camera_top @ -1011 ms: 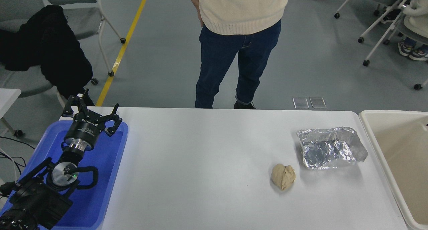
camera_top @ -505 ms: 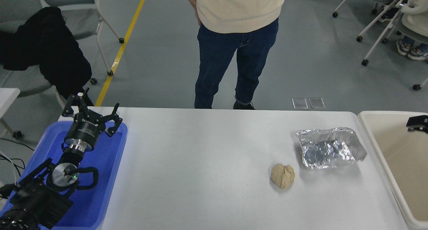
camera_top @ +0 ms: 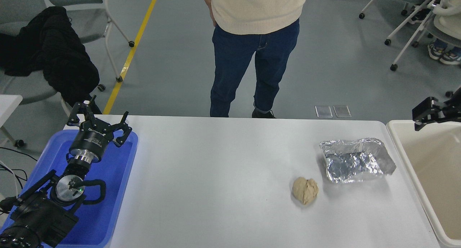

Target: Pick up paper cup place in dustbin

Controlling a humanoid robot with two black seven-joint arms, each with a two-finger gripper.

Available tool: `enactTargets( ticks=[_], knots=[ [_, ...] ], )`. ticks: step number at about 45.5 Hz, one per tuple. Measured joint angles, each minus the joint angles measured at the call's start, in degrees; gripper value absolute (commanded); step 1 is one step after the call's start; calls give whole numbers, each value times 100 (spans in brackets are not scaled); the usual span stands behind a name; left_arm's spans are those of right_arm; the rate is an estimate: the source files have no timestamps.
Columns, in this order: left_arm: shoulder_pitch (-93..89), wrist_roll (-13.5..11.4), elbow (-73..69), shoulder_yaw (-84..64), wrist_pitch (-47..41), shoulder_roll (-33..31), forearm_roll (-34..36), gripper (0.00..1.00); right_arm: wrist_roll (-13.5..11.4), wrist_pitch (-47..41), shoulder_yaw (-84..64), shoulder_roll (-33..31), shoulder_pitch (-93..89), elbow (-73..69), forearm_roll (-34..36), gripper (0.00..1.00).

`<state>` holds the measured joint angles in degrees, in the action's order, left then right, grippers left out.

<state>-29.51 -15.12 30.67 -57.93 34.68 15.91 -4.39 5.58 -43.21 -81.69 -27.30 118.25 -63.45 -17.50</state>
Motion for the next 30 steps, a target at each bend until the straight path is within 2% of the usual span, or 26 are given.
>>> enactTargets(
  ticks=[16, 30],
  knots=[
    [0, 0, 0, 1, -5, -1, 0, 100, 0, -145, 844, 878, 555, -142, -106, 100],
    [-1, 0, 0, 1, -5, -1, 0, 100, 8, -171, 1157, 1173, 974, -238, -60, 100]
  ],
)
